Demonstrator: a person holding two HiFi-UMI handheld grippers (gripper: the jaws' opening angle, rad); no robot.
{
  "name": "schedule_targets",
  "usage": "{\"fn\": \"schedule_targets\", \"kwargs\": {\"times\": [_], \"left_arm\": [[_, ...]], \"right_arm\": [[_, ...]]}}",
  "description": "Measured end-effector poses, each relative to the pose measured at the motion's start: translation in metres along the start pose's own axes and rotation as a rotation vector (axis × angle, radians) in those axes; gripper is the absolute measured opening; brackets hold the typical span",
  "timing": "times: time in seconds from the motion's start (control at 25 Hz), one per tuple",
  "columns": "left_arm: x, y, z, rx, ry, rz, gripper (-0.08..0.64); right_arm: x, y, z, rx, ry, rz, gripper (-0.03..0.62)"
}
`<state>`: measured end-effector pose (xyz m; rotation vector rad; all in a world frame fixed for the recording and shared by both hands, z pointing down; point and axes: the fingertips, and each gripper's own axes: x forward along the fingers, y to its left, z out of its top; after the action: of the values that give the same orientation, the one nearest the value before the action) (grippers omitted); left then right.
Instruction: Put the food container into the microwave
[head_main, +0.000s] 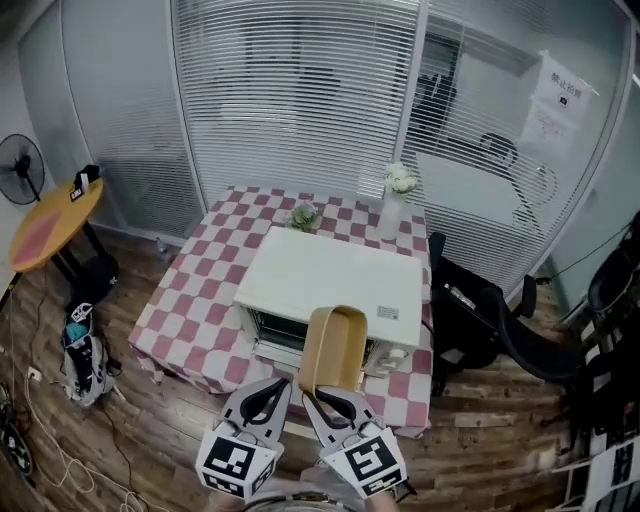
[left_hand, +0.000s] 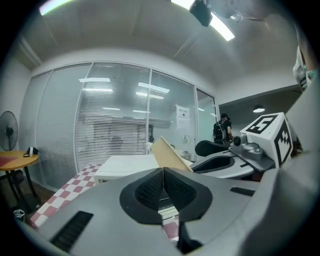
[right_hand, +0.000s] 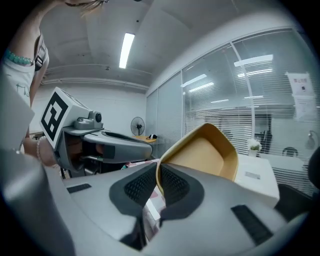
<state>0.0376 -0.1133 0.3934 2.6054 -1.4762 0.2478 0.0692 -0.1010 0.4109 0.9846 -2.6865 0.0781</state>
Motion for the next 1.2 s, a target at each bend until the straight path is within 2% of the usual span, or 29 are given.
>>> {"fn": "schedule_targets", "kwargs": {"times": [0.2,0.4,0.68,0.88,1.2], "left_arm": [[-0.014,0.024,-0.007,-0.028,0.014,0.109,0.014],[-0.033,0.046,-0.012,-0.046,0.022,0.206,0.015],[-0.054,0.069,-0.018,-0.068,0.041,0.315,0.014],[-0.051,0.073,-0.016,-0.074,0.04,0.346,0.014],[-0.025,0.06,-0.019,-0.084,0.048,0.318,0.014]], "right_arm": [[0.026,0.018,-0.005,-0.044,-0.013,0.133,0.015],[0.049,0.042,-0.01,-0.057,0.049,0.249,0.015],[0.074,0.068,-0.021,-0.088,0.065,0.383,0.015],[0.082,0.069,-0.039,-0.088,0.107,0.435,0.015],[0.079,0.057,-0.072,-0.057,0.182,0.477,0.015]]}}
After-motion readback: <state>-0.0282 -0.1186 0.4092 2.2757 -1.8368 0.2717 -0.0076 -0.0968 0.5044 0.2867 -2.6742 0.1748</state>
